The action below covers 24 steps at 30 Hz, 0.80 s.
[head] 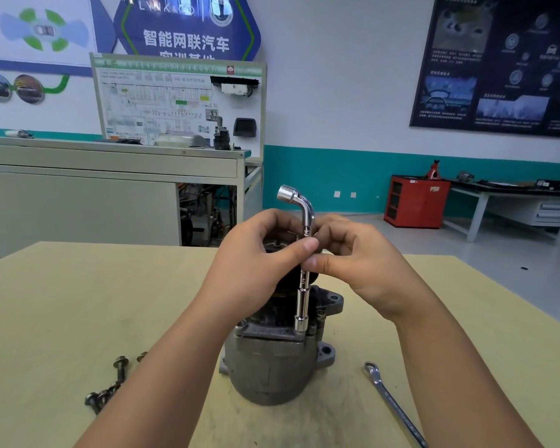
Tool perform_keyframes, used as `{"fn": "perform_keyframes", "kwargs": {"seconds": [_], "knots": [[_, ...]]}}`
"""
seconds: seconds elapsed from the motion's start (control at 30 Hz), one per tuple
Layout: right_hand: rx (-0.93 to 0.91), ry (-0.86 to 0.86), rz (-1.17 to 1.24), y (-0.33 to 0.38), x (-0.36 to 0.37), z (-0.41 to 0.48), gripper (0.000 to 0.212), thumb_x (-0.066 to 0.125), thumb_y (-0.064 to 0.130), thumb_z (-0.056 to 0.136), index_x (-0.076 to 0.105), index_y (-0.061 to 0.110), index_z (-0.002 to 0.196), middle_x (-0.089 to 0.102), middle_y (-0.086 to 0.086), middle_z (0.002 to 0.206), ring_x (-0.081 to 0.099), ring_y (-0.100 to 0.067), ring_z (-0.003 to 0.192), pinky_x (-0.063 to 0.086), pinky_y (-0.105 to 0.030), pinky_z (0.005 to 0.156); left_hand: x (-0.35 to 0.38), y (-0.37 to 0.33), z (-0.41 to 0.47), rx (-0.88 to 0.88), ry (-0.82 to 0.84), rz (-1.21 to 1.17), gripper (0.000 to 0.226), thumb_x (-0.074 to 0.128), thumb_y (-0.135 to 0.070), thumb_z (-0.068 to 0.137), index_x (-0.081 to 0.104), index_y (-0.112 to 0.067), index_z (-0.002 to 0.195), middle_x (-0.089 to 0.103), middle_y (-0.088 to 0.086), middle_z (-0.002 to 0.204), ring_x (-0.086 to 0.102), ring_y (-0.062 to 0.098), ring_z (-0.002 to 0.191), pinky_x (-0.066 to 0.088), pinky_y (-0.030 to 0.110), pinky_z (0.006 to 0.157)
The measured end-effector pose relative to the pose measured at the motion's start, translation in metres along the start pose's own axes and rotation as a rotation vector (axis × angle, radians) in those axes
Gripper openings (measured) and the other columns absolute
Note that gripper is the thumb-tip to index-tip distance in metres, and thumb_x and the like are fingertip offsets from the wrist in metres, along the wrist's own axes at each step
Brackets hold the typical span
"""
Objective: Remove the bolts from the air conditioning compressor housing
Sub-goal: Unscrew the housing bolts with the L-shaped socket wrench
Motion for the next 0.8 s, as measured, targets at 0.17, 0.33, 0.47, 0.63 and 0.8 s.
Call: {"fn": "perform_keyframes", "kwargs": {"seconds": [0.17,0.33,0.47,0.63,0.8], "knots": [[0.006,0.054,0.03,-0.0004,-0.0003,-0.0003,0.023,0.068,-0.001,0.08,0.071,0.022,0.077,0.063,0.003,0.101,0.063,-0.012,0.098,0.05,-0.027,0.084,-0.002,-0.0019,-0.0012,-0.007,0.054,-0.015,0.02,0.062,-0.026,0.089,0.068,-0.043,0.098,0.07,-0.025,0.095,0.064,-0.004,0.094,0.051,0.027,0.088],[-0.006,0.124,-0.017,0.0038,0.0009,-0.0025,0.02,0.068,0.003,0.082,0.073,0.021,0.088,0.062,0.0,0.11,0.061,-0.011,0.103,0.05,-0.025,0.088,-0.004,0.0017,-0.0006,-0.034,0.03,-0.042,0.013,0.066,-0.024,0.087,0.071,-0.034,0.093,0.072,-0.02,0.086,0.067,-0.001,0.084,0.053,0.028,0.082],[-0.004,0.063,-0.066,0.0048,0.0015,-0.0008,0.019,0.078,0.009,0.072,0.069,0.02,0.083,0.064,-0.003,0.1,0.062,-0.016,0.099,0.05,-0.033,0.092,-0.003,0.0018,0.0007,-0.032,-0.016,-0.049,0.01,0.07,-0.024,0.083,0.07,-0.034,0.081,0.07,-0.019,0.076,0.066,0.0,0.075,0.054,0.03,0.077],[0.051,0.005,-0.014,-0.0013,0.0018,0.0001,0.025,0.078,0.004,0.071,0.062,0.019,0.084,0.071,-0.004,0.089,0.068,-0.018,0.092,0.053,-0.043,0.089,-0.0001,0.0027,0.0003,-0.022,-0.059,-0.042,0.012,0.073,-0.026,0.08,0.068,-0.034,0.073,0.068,-0.02,0.07,0.064,-0.003,0.068,0.052,0.024,0.069],[0.026,0.002,-0.057,-0.0002,0.0009,0.0013,0.018,0.073,0.005,0.077,0.063,0.02,0.08,0.067,-0.007,0.091,0.067,-0.015,0.09,0.054,-0.038,0.086,0.0003,-0.0003,-0.0002,0.002,-0.043,-0.008,0.012,0.071,-0.028,0.081,0.067,-0.039,0.078,0.068,-0.025,0.075,0.063,-0.007,0.074,0.049,0.011,0.066]]}}
Point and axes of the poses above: each hand's wrist, its own z-axis towards the middle knuckle, its own x-axis out of the palm, y = z × x, the point moved 4 cm from there along z, towards the middle knuckle
